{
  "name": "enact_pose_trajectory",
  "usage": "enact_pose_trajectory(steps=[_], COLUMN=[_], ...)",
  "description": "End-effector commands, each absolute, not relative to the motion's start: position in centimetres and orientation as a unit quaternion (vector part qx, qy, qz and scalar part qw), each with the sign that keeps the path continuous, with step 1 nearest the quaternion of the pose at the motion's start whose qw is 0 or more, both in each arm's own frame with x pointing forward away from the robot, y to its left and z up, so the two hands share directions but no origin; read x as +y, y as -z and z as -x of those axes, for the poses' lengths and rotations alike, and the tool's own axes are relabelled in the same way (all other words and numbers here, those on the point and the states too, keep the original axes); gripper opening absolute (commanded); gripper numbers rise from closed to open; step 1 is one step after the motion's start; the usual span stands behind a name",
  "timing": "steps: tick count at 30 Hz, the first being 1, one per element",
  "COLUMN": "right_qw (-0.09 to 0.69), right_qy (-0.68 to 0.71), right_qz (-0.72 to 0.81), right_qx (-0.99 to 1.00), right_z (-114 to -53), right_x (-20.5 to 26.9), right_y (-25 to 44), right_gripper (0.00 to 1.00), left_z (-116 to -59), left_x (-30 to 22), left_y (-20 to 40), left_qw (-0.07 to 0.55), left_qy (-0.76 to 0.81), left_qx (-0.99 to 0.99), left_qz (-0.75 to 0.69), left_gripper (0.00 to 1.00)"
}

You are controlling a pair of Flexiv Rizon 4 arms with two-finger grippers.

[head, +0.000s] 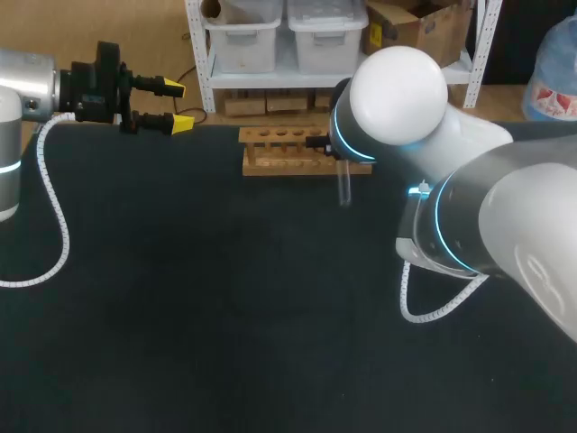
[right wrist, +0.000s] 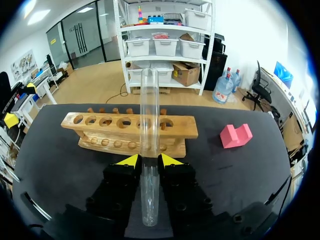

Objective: Grasp the test tube, adjust it, and insert it.

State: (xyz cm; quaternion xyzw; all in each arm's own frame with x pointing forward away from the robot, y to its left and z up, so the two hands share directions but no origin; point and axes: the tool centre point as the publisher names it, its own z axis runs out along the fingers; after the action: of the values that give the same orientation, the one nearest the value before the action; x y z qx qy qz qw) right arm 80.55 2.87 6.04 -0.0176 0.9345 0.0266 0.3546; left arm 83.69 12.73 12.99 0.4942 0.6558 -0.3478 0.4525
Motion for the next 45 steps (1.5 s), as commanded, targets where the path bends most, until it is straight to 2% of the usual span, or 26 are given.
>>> enact_pose_trajectory(steps=[1,32,45], right_qw=[0.355,0.327,0.360], right_qy=[-0.023,-0.012,-0.039], right_qz=[0.022,0.027,0.009], right_qx=[0.934,0.944,0.932], right_z=[-81.4,-81.9,-78.6], right_x=[3.2,3.0,2.3], right_y=[-5.6,-3.9,-7.3], right_gripper=[0.00,0.00,0.00], left_z=[-83.5,-83.5,-83.5], left_x=[12.7,12.7,12.7], left_y=[-12.9,-12.9,-12.9], left_qw=[0.455,0.455,0.455], left_qy=[0.346,0.346,0.346], left_qx=[0.656,0.656,0.656], left_qz=[-0.493,-0.493,-0.493], left_gripper=[1.00,1.00,1.00])
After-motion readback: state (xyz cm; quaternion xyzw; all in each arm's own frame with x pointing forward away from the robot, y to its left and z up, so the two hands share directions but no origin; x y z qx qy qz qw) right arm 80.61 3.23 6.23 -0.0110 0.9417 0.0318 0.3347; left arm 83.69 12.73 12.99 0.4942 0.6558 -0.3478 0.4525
